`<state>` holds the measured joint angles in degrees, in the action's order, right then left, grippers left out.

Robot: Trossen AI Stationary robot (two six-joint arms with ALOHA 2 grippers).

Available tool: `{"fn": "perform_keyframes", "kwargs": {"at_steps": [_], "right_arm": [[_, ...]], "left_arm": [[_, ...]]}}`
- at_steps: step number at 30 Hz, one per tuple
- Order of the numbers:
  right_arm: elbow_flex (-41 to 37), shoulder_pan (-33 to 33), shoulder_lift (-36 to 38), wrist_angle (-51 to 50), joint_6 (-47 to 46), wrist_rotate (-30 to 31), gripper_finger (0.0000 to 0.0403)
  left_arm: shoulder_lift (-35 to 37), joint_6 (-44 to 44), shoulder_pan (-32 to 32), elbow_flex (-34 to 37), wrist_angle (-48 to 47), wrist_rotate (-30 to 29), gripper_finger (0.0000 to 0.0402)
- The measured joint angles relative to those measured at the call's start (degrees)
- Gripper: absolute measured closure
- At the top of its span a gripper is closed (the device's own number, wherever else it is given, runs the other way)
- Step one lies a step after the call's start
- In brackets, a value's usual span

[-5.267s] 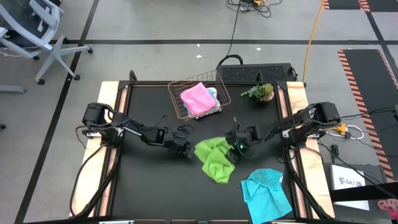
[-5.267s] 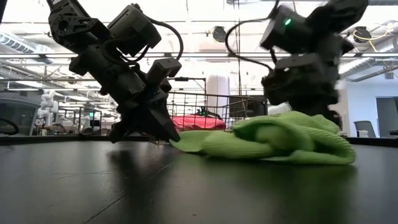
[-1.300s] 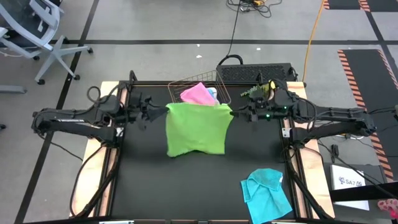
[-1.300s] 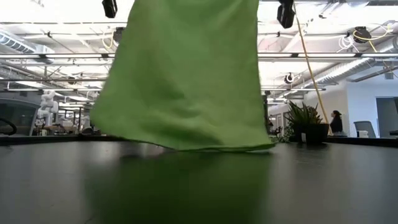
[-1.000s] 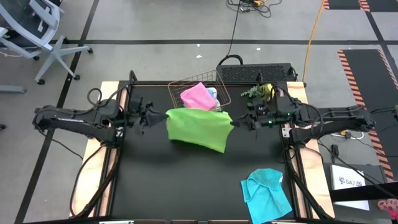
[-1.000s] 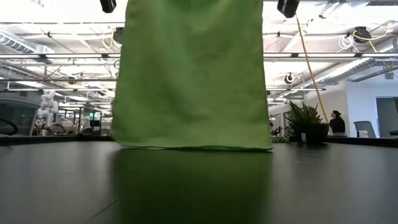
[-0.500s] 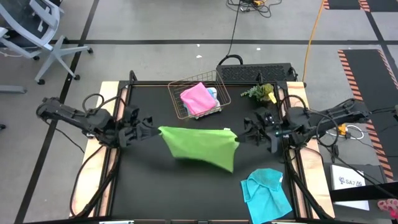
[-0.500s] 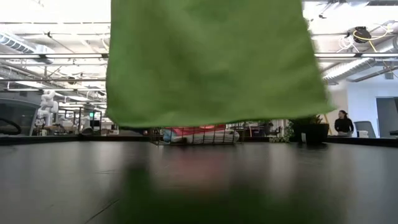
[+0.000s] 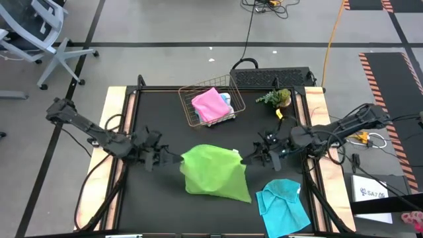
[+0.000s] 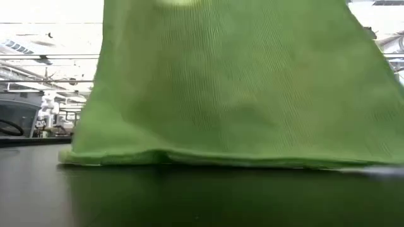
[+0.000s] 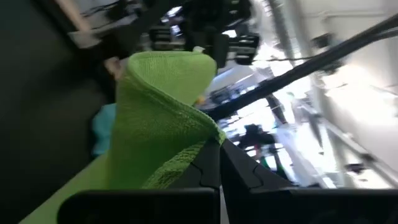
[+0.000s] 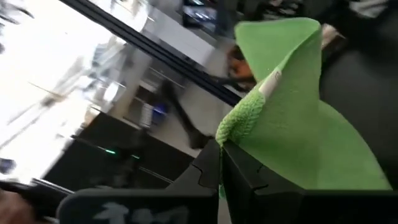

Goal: Fold microfiber towels
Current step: Fold the green microfiber cloth

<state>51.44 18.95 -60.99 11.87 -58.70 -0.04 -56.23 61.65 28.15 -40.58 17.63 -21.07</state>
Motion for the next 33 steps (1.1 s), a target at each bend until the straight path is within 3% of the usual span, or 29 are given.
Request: {"fn": "perform_keyframes", "kwargs": {"at_steps": [5,9,12,18,25,33], "right_arm": [[0.0,-2.8,0.7,-17.7,2.9,0.9,0.0403],[0.0,-5.4,0.6,-34.3,3.6,5.1,0.0403],[-1.2,-7.2,0.4,-40.3,3.8,8.8,0.0403],[-6.9,-10.8,0.4,-37.3,5.4,12.0,0.0403],[-13.9,-11.9,0.4,-26.6,3.5,11.7,0.0403],[-17.1,-11.9,0.4,-25.8,1.7,10.4,0.0403]], "left_arm": [[0.0,0.5,-2.5,0.0,-11.8,-1.8,0.0401],[0.0,0.7,-5.5,0.0,-22.9,-4.8,0.0401],[-0.9,1.5,-8.3,0.0,-29.6,-5.2,0.0401],[-5.5,0.4,-13.0,0.0,-34.4,-5.2,0.0401],[-15.4,1.5,-15.2,0.0,-29.0,-1.0,0.04],[-21.6,1.1,-19.5,0.0,-26.7,-4.2,0.04]]}}
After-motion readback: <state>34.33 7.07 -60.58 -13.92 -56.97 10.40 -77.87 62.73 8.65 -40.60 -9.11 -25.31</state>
